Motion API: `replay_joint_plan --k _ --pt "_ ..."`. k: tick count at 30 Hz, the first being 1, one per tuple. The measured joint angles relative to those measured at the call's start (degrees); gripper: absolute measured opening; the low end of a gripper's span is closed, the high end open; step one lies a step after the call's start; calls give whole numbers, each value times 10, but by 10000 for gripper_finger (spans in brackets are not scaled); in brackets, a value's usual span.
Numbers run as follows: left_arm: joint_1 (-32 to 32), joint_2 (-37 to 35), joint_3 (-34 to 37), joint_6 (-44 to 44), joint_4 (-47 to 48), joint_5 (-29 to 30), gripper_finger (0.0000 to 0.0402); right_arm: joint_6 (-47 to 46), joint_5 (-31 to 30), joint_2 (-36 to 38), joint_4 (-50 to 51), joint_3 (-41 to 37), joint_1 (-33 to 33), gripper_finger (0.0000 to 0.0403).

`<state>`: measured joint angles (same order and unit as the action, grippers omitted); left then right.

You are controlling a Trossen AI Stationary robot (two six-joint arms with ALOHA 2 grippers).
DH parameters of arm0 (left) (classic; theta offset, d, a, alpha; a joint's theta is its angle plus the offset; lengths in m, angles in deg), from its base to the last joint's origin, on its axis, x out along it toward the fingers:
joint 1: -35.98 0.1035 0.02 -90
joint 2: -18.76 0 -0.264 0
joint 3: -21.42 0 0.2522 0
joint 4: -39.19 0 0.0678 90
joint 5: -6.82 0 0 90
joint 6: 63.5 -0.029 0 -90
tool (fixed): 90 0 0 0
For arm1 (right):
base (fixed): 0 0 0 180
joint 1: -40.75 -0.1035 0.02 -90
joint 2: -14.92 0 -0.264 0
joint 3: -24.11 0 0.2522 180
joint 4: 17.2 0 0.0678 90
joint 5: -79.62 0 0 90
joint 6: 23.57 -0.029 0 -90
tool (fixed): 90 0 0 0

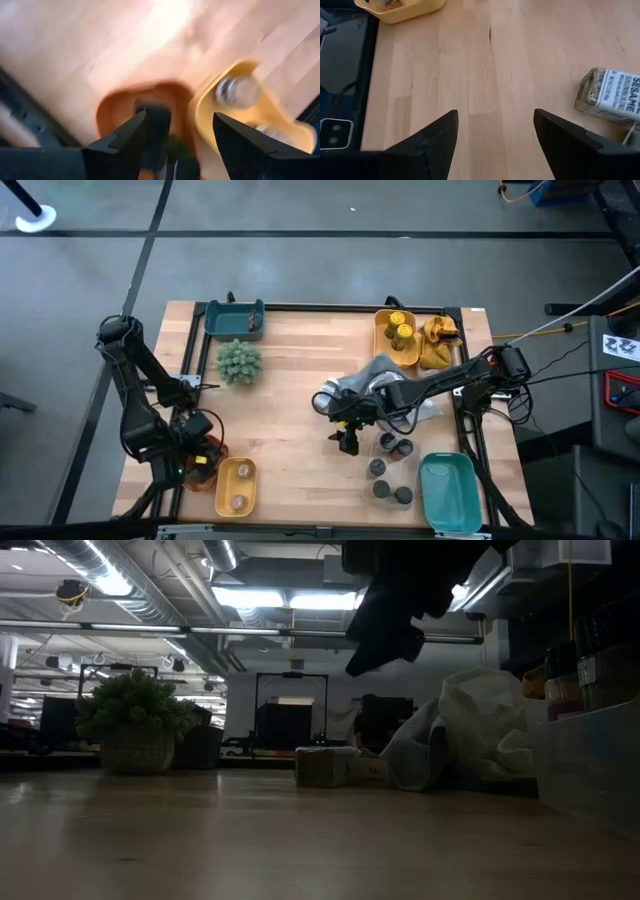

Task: Sort spices by type
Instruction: Put the white seasoning bottle into the green bin

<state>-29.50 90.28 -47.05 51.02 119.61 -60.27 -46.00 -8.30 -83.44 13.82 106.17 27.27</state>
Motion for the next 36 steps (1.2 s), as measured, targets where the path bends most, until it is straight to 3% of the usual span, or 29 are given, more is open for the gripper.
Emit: replay_joint_plan --k 6,11,13,18,26,33,36 --pt "44 -8 0 -34 -1 91 210 4 -2 43 33 0 0 260" --pt "88 -8 0 -45 -6 207 210 4 -32 97 89 1 -1 260" --pt "108 -8 0 -74 -21 227 210 4 -44 118 111 0 -1 260" --pt "181 -8 0 -213 -134 233 210 2 -74 165 164 0 -1 260" --pt "317 -8 0 -591 -382 233 210 2 -118 208 225 0 -1 260" --pt "402 29 0 -737 -543 230 210 2 -139 225 283 0 -1 260" --pt "429 63 0 -780 -606 193 210 2 -165 234 302 0 -1 260"
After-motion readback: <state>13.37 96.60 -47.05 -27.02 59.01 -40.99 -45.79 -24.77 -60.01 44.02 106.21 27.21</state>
